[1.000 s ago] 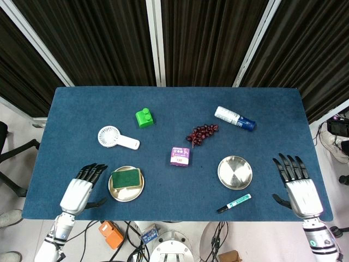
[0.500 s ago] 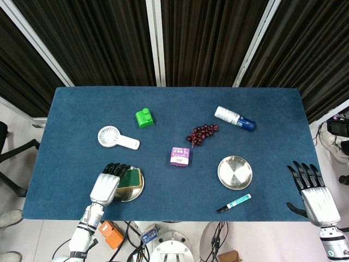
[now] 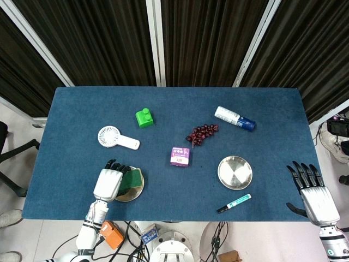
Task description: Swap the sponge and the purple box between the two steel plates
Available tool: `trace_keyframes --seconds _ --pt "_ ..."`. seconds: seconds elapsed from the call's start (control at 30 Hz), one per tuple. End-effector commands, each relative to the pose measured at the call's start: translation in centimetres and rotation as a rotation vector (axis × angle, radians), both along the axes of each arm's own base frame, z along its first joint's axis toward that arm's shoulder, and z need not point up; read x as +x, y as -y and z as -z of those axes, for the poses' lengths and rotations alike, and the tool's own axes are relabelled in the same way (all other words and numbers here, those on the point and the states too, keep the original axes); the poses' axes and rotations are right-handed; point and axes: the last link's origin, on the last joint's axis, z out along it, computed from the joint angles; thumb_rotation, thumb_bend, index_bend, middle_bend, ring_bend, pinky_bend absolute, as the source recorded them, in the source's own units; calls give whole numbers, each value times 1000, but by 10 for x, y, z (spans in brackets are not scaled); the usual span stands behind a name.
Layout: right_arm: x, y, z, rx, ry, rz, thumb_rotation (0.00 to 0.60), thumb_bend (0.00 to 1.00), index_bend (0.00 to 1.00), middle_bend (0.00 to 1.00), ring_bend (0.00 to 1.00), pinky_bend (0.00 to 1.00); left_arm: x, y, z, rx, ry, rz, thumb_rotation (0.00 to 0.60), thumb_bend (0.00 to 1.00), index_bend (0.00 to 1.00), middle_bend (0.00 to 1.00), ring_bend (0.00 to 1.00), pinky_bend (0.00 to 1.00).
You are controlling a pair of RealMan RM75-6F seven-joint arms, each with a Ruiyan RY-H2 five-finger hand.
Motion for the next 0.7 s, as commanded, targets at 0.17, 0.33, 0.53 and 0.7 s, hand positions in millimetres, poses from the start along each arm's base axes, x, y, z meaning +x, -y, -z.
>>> trace_keyframes --seconds 0.17,0.33,0.53,0.7 --pt "0 3 2 18 4 9 600 212 0 0 0 19 74 -6 18 -76 61 160 600 245 461 480 356 213" --pt "-2 7 0 25 13 25 600 212 0 0 0 19 113 -12 48 -138 48 204 600 224 461 476 356 213" --pt "-4 11 -4 30 23 34 600 212 0 0 0 19 129 -15 76 -199 39 206 600 143 391 384 317 213" --pt "-5 12 -7 32 37 35 600 212 0 0 0 20 134 -9 84 -216 10 232 600 65 235 236 186 213"
